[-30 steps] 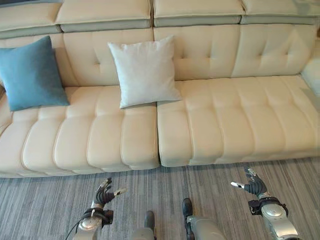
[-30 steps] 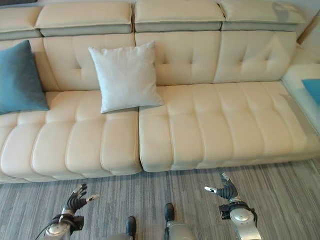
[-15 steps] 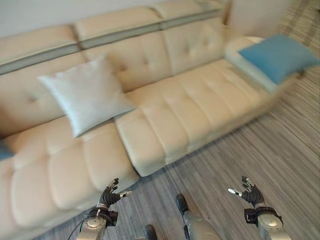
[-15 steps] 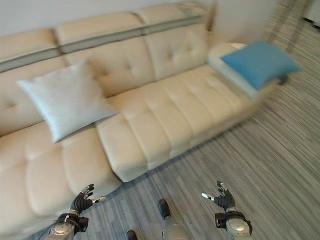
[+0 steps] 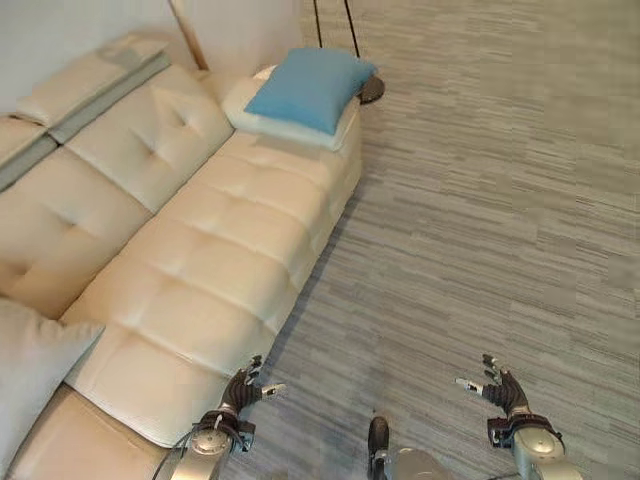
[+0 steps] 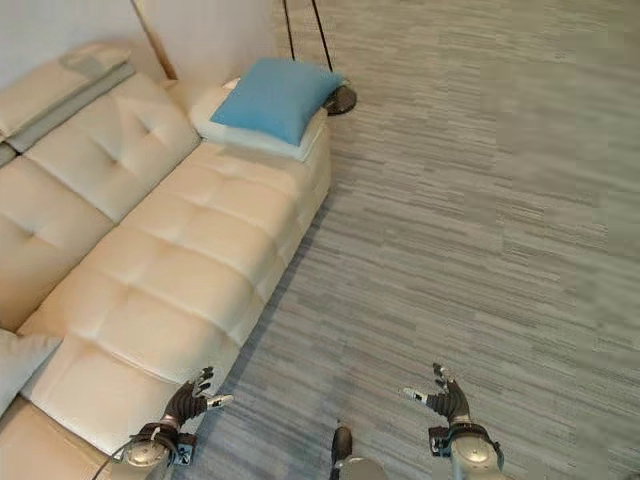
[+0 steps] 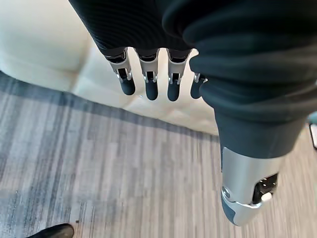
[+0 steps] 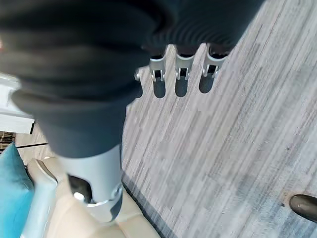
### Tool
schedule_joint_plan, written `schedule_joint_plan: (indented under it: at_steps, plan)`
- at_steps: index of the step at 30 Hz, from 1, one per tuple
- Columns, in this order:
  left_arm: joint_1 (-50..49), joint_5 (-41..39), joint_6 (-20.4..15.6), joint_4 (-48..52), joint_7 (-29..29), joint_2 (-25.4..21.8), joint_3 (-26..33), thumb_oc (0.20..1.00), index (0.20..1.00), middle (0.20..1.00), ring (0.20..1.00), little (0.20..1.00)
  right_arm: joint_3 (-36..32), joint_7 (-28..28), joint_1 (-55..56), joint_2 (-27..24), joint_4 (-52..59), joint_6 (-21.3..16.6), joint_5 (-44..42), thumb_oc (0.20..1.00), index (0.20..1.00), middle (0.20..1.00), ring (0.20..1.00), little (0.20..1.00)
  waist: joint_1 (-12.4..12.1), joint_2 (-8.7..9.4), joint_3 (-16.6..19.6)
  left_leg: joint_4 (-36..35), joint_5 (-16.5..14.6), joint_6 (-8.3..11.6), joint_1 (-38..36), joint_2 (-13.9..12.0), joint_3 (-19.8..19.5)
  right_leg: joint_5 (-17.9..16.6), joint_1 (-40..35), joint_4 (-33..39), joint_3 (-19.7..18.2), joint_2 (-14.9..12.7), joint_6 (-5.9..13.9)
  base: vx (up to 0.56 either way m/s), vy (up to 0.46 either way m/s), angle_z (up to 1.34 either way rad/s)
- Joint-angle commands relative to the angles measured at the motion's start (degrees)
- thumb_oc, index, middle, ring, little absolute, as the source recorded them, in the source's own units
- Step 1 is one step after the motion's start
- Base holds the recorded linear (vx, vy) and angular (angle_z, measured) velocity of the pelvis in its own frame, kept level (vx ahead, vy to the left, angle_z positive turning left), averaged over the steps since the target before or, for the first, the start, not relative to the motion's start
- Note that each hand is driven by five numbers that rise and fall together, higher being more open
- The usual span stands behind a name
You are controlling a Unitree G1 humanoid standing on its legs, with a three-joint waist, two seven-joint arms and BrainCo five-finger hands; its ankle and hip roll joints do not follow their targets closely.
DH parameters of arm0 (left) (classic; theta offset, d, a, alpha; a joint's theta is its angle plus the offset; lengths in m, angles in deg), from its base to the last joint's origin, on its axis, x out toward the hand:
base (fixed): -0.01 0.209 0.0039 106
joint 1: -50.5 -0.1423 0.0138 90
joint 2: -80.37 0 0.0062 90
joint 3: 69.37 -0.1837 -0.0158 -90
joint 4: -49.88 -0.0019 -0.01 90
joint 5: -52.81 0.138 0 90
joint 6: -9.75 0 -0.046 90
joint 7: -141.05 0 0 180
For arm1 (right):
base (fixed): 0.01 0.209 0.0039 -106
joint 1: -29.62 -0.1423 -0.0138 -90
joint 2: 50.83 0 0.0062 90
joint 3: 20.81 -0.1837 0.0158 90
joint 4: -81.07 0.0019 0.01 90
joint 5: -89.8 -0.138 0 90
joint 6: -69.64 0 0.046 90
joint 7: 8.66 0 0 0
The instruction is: Pick up all the scattered cushions and arrange them neatly on the sofa.
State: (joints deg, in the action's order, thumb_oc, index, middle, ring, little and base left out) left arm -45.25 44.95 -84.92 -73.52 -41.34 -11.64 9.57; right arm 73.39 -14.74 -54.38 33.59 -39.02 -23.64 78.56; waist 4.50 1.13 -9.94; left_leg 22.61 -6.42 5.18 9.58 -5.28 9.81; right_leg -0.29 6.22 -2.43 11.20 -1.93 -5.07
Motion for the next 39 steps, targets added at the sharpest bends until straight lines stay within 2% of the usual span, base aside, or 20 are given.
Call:
schedule_joint_plan:
  at_steps: [1,2,6,10,12,13,14,17,19,20,23,25,26,29,31,32,34,36,37,39]
  plan:
    - [-1.24,0.97,-1.13,2.71,-0.37,-2.27,0.58,1.000,1.000,1.000,1.000,1.000,0.18,-0.19,0.39,-0.43,2.18,-1.71,0.21,1.000,1.000,1.000,1.000,1.000,-2.35,1.12,-1.68,-4.01,3.15,-4.39,7.17,2.95,1.03,5.81,-5.19,-1.33,-5.45,-0.28,7.44,0.47,-0.039,-0.30]
    - [-1.75,0.86,-0.80,2.81,-0.41,-2.11,1.26,1.000,1.000,1.000,1.000,1.000,0.74,-0.63,-0.25,-0.27,1.63,-1.88,0.34,1.000,1.000,1.000,1.000,1.000,-4.13,0.43,-2.12,-11.11,8.51,-3.10,9.65,4.92,-2.10,6.62,-7.46,-0.62,-7.51,2.09,7.38,0.35,-0.016,-0.44]
    - [-1.45,0.22,-0.39,2.57,-0.56,-1.59,1.77,1.000,1.000,1.000,1.000,1.000,1.17,-0.74,-0.89,0.36,1.69,-1.80,0.17,1.000,1.000,1.000,1.000,1.000,-5.93,0.31,-1.88,-16.92,11.43,-2.67,12.77,5.81,-3.13,8.79,-11.05,-0.13,-11.11,3.87,7.11,0.45,0.019,-0.89]
    - [-2.28,0.68,-0.21,2.51,-0.50,-1.90,2.68,1.000,1.000,1.000,1.000,1.000,1.84,0.43,-0.41,1.58,2.82,-1.68,0.40,1.000,1.000,1.000,1.000,1.000,-7.51,1.49,-0.15,-15.60,12.77,-3.93,12.85,5.70,-2.73,10.83,-15.77,-1.27,-15.31,3.72,7.81,0.52,0.110,-0.69]
    - [-2.42,0.23,-0.04,2.51,-0.25,-2.17,2.65,1.000,1.000,1.000,1.000,1.000,2.04,1.09,-0.15,1.91,3.36,-1.54,1.21,1.000,1.000,1.000,1.000,1.000,-7.90,3.17,0.81,-12.27,11.02,-5.26,12.85,6.98,-2.15,6.62,-14.72,-7.22,-15.71,1.53,10.22,0.68,0.201,-0.79]
    - [-2.38,-0.06,-0.07,3.00,-0.20,-2.64,2.72,1.000,1.000,1.000,1.000,1.000,2.44,1.75,-0.47,1.84,3.63,-1.69,1.59,1.000,1.000,1.000,1.000,1.000,-7.74,3.88,0.82,-11.17,8.14,-6.69,10.76,7.39,-1.08,1.13,-11.43,-15.71,-16.66,0.36,13.43,0.48,0.163,-0.47]
    - [-2.37,-0.06,-0.07,3.00,-0.19,-2.63,2.73,1.000,1.000,1.000,1.000,1.000,2.44,1.75,-0.49,1.82,3.62,-1.69,1.59,1.000,1.000,1.000,1.000,1.000,-7.89,3.75,0.94,-11.28,8.28,-6.65,10.88,7.17,-1.02,0.94,-11.20,-15.68,-16.81,0.53,13.39,0.44,0.148,-0.77]
    - [-2.36,-0.36,-0.10,4.34,-0.41,-3.51,3.13,1.000,1.000,1.000,1.000,1.000,2.48,2.17,-1.21,1.97,4.09,-1.82,1.56,1.000,1.000,1.000,1.000,1.000,-7.48,3.48,0.44,-10.24,3.61,-8.95,6.93,7.36,-0.01,-7.42,-6.23,-26.90,-15.35,-1.34,16.08,0.36,0.118,-0.54]
    - [-2.35,-0.78,-0.13,4.62,-1.06,-3.64,3.97,1.000,1.000,1.000,1.000,1.000,3.13,2.32,-1.72,2.29,4.59,-2.03,2.01,1.000,1.000,1.000,1.000,1.000,-7.11,1.97,-0.45,-11.62,1.15,-9.93,1.75,7.04,-0.56,-5.43,0.18,-32.40,-12.09,-2.28,14.48,0.53,0.155,-0.25]
    - [-2.18,-1.23,-0.36,4.04,-1.35,-3.41,4.22,1.000,1.000,1.000,1.000,1.000,3.54,2.59,-2.03,2.37,4.90,-2.00,1.70,1.000,1.000,1.000,1.000,1.000,-6.24,0.67,-1.31,-12.74,-0.78,-9.88,-2.43,6.98,-1.35,-0.52,5.50,-30.68,-8.01,-2.96,12.55,0.46,0.117,-0.23]
    - [-2.14,-0.89,-0.53,3.68,-1.38,-3.40,4.10,1.000,1.000,1.000,1.000,1.000,3.48,2.76,-2.05,1.96,5.63,-1.81,1.36,1.000,1.000,1.000,1.000,1.000,-4.89,-0.35,-2.26,-14.37,-2.94,-9.11,-7.39,6.72,-1.94,3.12,9.75,-24.67,-3.60,-3.42,11.80,0.44,0.005,-0.05]
    - [-2.39,-0.44,-0.67,2.91,-1.30,-3.09,4.30,1.000,1.000,1.000,1.000,1.000,3.37,2.75,-1.89,1.29,6.01,-1.91,1.20,1.000,1.000,1.000,1.000,1.000,-3.68,-0.50,-3.09,-15.36,-4.61,-7.74,-12.02,7.01,-2.84,0.55,13.07,-13.79,-1.50,-4.30,12.62,0.67,-0.164,0.12]
    - [-2.36,0.09,-0.90,2.82,-1.37,-2.91,4.88,1.000,1.000,1.000,1.000,1.000,2.88,2.49,-1.48,0.98,6.41,-1.54,1.69,1.000,1.000,1.000,1.000,1.000,-2.48,-0.44,-3.03,-17.09,-6.08,-5.77,-15.93,6.43,-3.39,-1.73,15.05,-4.43,-0.69,-5.53,14.27,0.62,-0.193,0.32]
    - [-1.56,1.70,-0.96,2.45,-0.89,-3.08,4.11,1.000,1.000,1.000,1.000,1.000,1.90,2.40,-0.18,0.85,6.93,-1.50,1.84,1.000,1.000,1.000,1.000,1.000,-1.27,-0.84,-2.84,-15.94,-6.31,-3.80,-18.55,5.13,-4.67,-3.30,14.16,-2.40,-0.81,-5.76,14.71,0.48,-0.204,0.61]
    - [-2.01,1.91,-1.29,2.71,-0.84,-2.93,4.07,1.000,1.000,1.000,1.000,1.000,1.76,2.90,0.63,1.23,7.09,-1.61,1.24,1.000,1.000,1.000,1.000,1.000,-1.06,-0.89,-2.57,-14.39,-4.89,-2.77,-18.87,4.61,-4.76,-4.68,13.06,-3.03,-1.54,-5.60,13.97,0.42,-0.247,0.66]
    - [-2.02,1.46,-1.52,2.31,-0.79,-2.39,3.66,1.000,1.000,1.000,1.000,1.000,1.75,2.73,0.77,0.99,5.93,-2.15,0.99,1.000,1.000,1.000,1.000,1.000,-0.84,-1.37,-2.06,-3.39,2.67,-0.31,-14.82,1.95,-4.31,-4.87,10.98,-3.64,-0.64,-5.15,11.97,0.56,-0.424,0.82]
    - [-1.88,0.14,-1.31,2.53,-0.48,-2.24,3.08,1.000,1.000,1.000,1.000,1.000,1.60,2.23,0.51,0.16,6.48,-2.34,0.31,1.000,1.000,1.000,1.000,1.000,-1.39,-1.12,-2.92,10.55,8.69,-0.14,-8.16,-1.00,-3.06,-2.71,7.97,-3.85,0.00,-4.30,9.32,0.43,-0.410,0.78]
    - [-1.49,-0.02,-1.22,2.19,-0.44,-2.08,2.97,1.000,1.000,1.000,1.000,1.000,1.43,1.84,0.24,-0.51,6.67,-2.49,0.09,1.000,1.000,1.000,1.000,1.000,-1.69,-1.23,-3.13,14.41,9.45,-0.58,-5.94,-2.16,-1.98,-1.12,6.55,-3.92,0.15,-3.45,7.97,0.33,-0.250,0.07]
    - [-1.02,-0.54,-0.95,1.09,-1.00,-1.84,3.10,1.000,1.000,1.000,1.000,1.000,1.16,1.12,-0.32,-1.28,6.23,-2.01,0.39,1.000,1.000,1.000,1.000,1.000,-2.29,-0.87,-3.42,17.59,9.23,-1.14,-2.91,-4.36,0.92,1.94,3.98,-4.85,0.22,-3.17,6.50,0.41,-0.192,-0.49]
    - [-0.55,-1.85,-1.12,-0.07,-1.48,-1.31,3.43,1.000,1.000,1.000,1.000,1.000,1.08,0.63,-0.82,-1.77,5.90,-1.91,0.37,1.000,1.000,1.000,1.000,1.000,-3.15,-0.65,-3.46,14.34,6.23,-2.04,0.31,-3.47,2.75,3.94,1.18,-5.06,0.31,-3.05,6.39,0.51,-0.139,-0.32]
